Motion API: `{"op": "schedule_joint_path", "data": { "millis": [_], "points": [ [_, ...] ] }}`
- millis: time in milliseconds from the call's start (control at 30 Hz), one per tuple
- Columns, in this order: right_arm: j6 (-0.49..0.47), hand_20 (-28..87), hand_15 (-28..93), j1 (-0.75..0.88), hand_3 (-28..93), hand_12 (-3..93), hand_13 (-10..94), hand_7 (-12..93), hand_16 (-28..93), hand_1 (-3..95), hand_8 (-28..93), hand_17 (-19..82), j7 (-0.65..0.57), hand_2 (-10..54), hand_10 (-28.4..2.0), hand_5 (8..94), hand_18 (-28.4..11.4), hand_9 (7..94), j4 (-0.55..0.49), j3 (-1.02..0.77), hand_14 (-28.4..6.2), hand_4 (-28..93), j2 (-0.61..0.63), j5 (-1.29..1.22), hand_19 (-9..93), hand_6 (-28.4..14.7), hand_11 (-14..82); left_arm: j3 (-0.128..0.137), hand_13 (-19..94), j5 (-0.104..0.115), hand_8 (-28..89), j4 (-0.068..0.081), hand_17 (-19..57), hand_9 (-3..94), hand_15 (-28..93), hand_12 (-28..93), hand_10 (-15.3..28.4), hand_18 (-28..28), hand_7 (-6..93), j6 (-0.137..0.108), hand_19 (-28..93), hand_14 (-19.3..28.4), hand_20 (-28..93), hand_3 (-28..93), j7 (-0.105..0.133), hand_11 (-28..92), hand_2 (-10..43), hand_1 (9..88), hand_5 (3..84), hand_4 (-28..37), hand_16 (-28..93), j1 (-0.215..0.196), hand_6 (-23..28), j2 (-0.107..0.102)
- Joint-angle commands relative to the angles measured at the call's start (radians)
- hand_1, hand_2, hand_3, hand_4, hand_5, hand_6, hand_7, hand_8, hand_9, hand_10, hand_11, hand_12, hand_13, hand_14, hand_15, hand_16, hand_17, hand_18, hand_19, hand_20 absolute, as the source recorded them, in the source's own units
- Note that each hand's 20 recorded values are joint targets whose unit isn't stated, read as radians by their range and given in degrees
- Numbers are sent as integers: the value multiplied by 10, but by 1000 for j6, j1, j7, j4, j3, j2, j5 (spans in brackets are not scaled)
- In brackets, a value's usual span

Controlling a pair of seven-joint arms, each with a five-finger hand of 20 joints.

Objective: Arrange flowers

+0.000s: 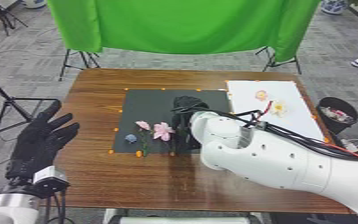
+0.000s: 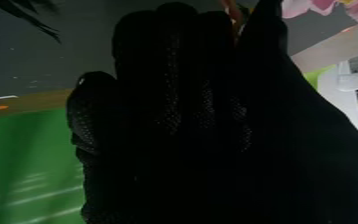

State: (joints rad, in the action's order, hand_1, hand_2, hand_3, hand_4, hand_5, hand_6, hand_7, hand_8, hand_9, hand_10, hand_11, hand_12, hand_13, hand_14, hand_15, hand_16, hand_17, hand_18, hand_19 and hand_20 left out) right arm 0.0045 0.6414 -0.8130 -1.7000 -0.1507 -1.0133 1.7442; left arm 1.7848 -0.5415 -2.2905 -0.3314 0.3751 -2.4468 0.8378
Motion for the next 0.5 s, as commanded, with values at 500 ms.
{"op": "schedule_joint_path", "data": {
  "millis": [500],
  "points": [
    [-62,62,551,13,779,155,777,140,152,414,-58,481,-19,-55,-116,684,-156,773,-19,-53,-76,-263,-14,-19,932,-13,196,4,197,-20,-71,1,-87,276,562,111,189,284,70,7,526,278,-2,619,-27,237,76,291,324,-210,-125,-3,80,34]
  ]
}}
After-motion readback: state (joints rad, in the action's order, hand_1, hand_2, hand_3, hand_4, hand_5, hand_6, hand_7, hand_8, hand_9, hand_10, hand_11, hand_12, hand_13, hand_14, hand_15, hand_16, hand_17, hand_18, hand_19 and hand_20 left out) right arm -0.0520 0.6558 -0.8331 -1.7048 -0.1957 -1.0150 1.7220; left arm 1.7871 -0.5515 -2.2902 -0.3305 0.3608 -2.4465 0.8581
